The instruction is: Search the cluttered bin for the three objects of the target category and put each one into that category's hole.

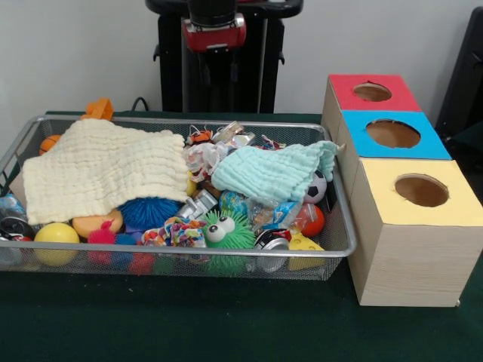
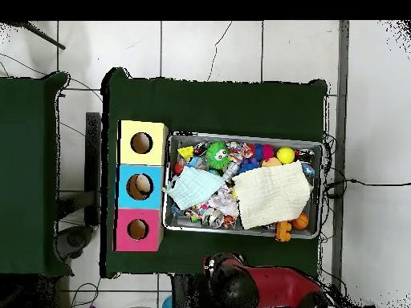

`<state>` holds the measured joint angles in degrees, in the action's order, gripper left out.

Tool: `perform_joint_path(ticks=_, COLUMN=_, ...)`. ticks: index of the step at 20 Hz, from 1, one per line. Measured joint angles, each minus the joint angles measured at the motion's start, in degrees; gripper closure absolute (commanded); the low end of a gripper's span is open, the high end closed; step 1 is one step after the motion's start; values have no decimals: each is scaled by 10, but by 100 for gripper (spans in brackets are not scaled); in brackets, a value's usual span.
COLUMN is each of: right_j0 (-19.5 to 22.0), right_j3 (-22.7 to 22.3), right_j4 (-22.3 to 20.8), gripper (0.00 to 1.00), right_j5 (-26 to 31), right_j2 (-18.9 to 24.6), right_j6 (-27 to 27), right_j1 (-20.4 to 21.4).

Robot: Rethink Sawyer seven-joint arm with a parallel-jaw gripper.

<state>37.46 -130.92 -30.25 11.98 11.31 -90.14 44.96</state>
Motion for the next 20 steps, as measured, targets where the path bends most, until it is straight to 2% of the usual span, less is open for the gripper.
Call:
perform_joint_path(ticks=2, right_j0=-11, right_j3=4, right_j4=-3, gripper=0, right_j5=-7, right_j2=-6, right_j6=0, right_j1=-11)
perform_joint_path(ticks=3, right_j0=-28, right_j3=13, right_j4=-8, gripper=0, right_j5=-24, right_j2=-19, right_j6=0, right_j1=-32)
perform_joint_path(ticks=9, right_j0=-45, right_j3=31, right_j4=-16, gripper=0, right_j5=-75, right_j2=-43, right_j6=0, right_j1=-87)
perform_joint_path(ticks=15, right_j0=-38, right_j3=44, right_j4=-20, gripper=0, right_j5=-92, right_j2=-53, right_j6=0, right_j1=-118)
perform_joint_path(ticks=20, right_j0=-6, right_j3=55, right_j4=-24, gripper=0, right_j5=-93, right_j2=-52, right_j6=0, right_j1=-130)
